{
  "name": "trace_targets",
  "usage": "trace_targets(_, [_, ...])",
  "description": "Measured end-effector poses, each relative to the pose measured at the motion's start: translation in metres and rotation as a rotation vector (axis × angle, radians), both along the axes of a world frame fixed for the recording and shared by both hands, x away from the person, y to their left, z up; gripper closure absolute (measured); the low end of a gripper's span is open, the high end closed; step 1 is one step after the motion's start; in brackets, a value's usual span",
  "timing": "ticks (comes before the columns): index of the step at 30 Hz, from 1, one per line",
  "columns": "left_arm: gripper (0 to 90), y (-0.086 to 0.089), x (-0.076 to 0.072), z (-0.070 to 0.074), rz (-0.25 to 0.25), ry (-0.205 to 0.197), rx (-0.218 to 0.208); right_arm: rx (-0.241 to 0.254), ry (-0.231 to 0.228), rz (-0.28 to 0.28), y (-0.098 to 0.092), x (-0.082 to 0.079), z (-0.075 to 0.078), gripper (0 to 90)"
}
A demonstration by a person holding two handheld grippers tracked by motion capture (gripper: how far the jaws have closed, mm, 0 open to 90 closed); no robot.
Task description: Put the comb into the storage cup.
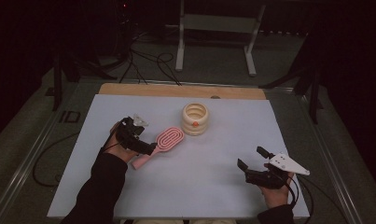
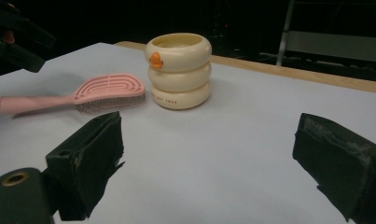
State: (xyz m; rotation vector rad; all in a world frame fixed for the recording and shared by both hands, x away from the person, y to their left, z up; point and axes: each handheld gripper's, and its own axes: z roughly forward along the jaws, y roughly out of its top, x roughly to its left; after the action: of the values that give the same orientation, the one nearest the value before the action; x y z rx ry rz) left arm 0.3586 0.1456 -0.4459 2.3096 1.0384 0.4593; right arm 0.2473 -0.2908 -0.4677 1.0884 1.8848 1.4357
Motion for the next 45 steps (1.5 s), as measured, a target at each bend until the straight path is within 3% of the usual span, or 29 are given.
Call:
trace_targets(33, [1.5, -0.026, 0.017, -0.023, -0.053, 0.147, 0.103, -0.001, 0.007, 0.005, 0.0, 0.0, -0.001, 8.4])
trace_targets(45, [8.1, -0.034, 0.021, -0.032, -0.059, 0.221, 0.155, 0.001, 0.007, 0.005, 0.0, 0.001, -0.001, 8.4])
